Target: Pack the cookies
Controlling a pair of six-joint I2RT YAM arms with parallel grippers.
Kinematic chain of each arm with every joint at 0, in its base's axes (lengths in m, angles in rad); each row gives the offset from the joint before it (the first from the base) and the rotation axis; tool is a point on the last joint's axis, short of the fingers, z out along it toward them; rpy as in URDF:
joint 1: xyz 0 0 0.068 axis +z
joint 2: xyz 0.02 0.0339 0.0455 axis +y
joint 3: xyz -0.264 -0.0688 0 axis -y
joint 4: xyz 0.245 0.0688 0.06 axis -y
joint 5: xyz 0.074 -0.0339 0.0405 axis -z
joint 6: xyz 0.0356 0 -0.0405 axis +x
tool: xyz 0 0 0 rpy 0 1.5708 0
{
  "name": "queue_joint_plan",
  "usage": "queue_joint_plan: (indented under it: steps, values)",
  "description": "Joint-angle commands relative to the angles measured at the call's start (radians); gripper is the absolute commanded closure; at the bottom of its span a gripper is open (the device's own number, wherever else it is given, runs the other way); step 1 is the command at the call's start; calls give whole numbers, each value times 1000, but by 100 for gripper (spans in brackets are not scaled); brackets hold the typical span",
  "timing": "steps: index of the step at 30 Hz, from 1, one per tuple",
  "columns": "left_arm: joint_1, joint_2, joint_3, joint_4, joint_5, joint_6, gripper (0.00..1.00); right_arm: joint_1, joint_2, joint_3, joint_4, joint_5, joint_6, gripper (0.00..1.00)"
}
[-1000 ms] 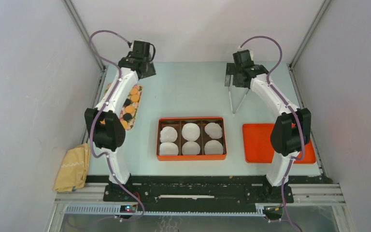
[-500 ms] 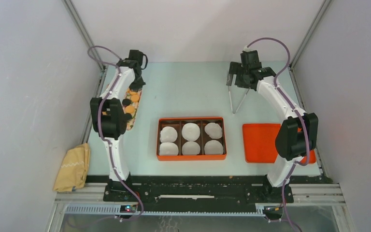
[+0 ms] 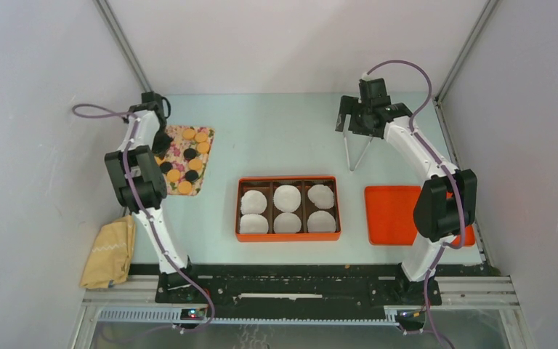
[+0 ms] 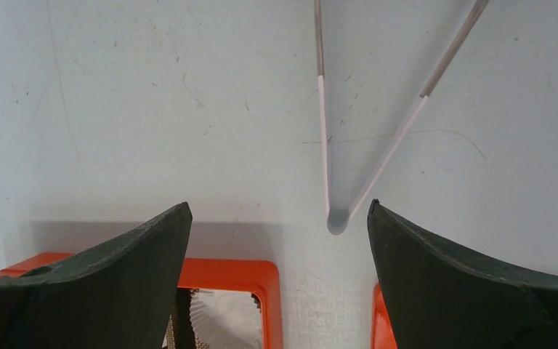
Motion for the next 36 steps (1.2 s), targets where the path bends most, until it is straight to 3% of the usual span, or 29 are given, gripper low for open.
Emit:
queue_joint_plan:
  steps: [1, 15, 20, 27, 36]
  values:
    - [47, -99, -49, 0, -69, -110, 100, 13, -41, -11, 31, -37, 22, 0]
    - [169, -35, -70, -68, -134, -151, 100, 31, -43, -17, 26, -75, 25, 0]
    - [169, -100, -82, -100, -273, -199, 100, 45, -43, -18, 16, -103, 29, 0]
    - [160, -52, -70, -188, -425, -208, 100, 48, -41, -39, 23, -169, 52, 0]
    - [155, 23, -73, -150, -321, -111, 100, 53, -70, -124, 45, -233, 75, 0]
